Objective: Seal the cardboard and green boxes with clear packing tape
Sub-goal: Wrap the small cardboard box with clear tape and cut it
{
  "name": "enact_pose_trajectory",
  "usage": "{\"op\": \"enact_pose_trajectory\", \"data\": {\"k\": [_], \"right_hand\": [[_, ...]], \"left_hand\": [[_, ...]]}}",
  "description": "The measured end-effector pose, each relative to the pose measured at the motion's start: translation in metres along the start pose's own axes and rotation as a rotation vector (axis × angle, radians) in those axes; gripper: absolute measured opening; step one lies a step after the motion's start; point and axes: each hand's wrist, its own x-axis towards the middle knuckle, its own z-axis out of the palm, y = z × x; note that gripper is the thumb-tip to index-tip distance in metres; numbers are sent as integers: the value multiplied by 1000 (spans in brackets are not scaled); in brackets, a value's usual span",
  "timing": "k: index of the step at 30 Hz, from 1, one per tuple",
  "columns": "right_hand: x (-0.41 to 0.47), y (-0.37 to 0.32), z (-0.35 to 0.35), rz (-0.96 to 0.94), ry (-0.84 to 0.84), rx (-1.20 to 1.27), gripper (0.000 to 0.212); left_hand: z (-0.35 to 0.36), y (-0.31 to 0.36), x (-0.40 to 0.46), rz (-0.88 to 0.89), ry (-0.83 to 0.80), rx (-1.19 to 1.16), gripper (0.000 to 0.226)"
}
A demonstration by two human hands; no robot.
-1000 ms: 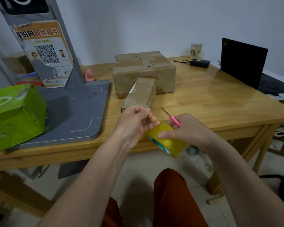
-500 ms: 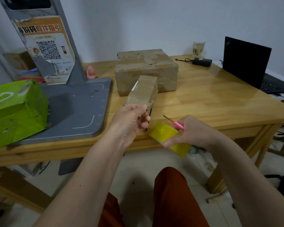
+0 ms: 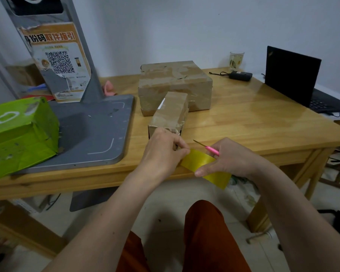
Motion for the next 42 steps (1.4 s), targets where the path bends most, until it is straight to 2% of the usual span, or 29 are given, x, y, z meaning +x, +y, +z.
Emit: {"op": "enact_pose_trajectory", "data": {"k": [4, 7, 11, 12, 14, 15, 19, 21, 29, 31, 33, 36, 42], "right_hand": [[-2, -1, -7, -20, 12, 21, 48], [-2, -1, -7, -13, 2, 20, 52], [-1, 0, -6, -5, -6, 23, 83], [-1, 0, -6, -4, -6, 26, 78], [-3, -3, -5, -11, -1, 12, 55], [-4, -4, -5, -16, -2, 2, 51], [-5, -6, -3, -17, -6, 7, 49], [-5, -6, -4, -14, -4, 11, 51], [-4, -5, -4, -14, -6, 30, 49], [-5, -5, -5, -15, -6, 38, 47], [-5, -4, -6, -16, -6, 42, 45], [-6, -4, -6, -18, -4, 37, 44], [-5, -4, -6, 3, -8, 41, 50]], "left_hand": [[2, 2, -4, 50, 20, -17, 23], [4, 3, -6, 65, 45, 7, 21], [6, 4, -8, 99, 47, 30, 18], [6, 5, -9, 105, 35, 32, 27], [7, 5, -9, 101, 22, 22, 52], [7, 6, -8, 85, 31, 11, 55], [6, 5, -5, 58, 53, 83, 18], [7, 3, -5, 68, 53, 122, 10], [6, 4, -5, 40, -40, 72, 23], [3, 6, -3, 23, -79, 13, 22], [-3, 6, -2, -33, -103, -145, 18], [-8, 7, -1, -126, -100, -350, 38], [-2, -4, 3, -184, -69, -381, 30]]}}
